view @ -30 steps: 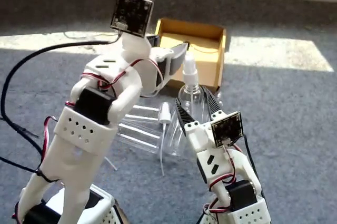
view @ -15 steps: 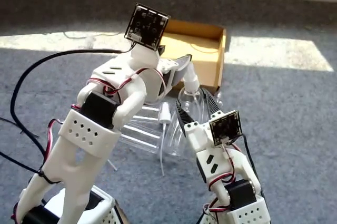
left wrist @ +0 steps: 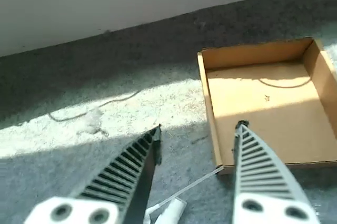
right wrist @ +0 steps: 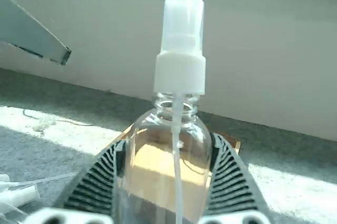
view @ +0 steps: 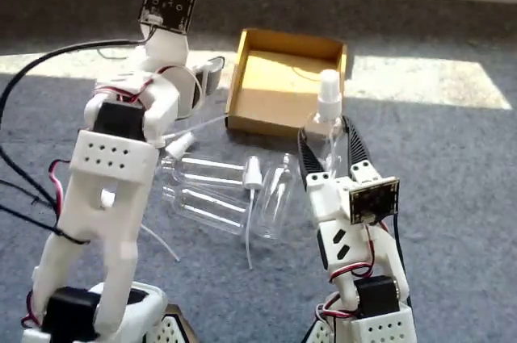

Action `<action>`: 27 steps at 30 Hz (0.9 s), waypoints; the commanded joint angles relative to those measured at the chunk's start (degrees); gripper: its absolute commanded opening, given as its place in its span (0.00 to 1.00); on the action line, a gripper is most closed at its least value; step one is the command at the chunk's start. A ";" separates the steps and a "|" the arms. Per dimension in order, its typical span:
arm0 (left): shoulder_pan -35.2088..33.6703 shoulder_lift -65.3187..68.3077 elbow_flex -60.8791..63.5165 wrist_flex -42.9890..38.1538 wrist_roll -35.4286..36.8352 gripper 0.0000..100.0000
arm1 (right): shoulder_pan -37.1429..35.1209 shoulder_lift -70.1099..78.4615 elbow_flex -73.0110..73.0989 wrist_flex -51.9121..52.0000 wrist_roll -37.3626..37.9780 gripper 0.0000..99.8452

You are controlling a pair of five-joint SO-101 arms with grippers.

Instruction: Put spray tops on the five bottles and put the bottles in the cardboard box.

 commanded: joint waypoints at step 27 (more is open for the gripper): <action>0.57 54.99 -31.60 -2.20 -7.38 0.30 | 9.01 60.70 -34.86 -23.96 0.62 0.00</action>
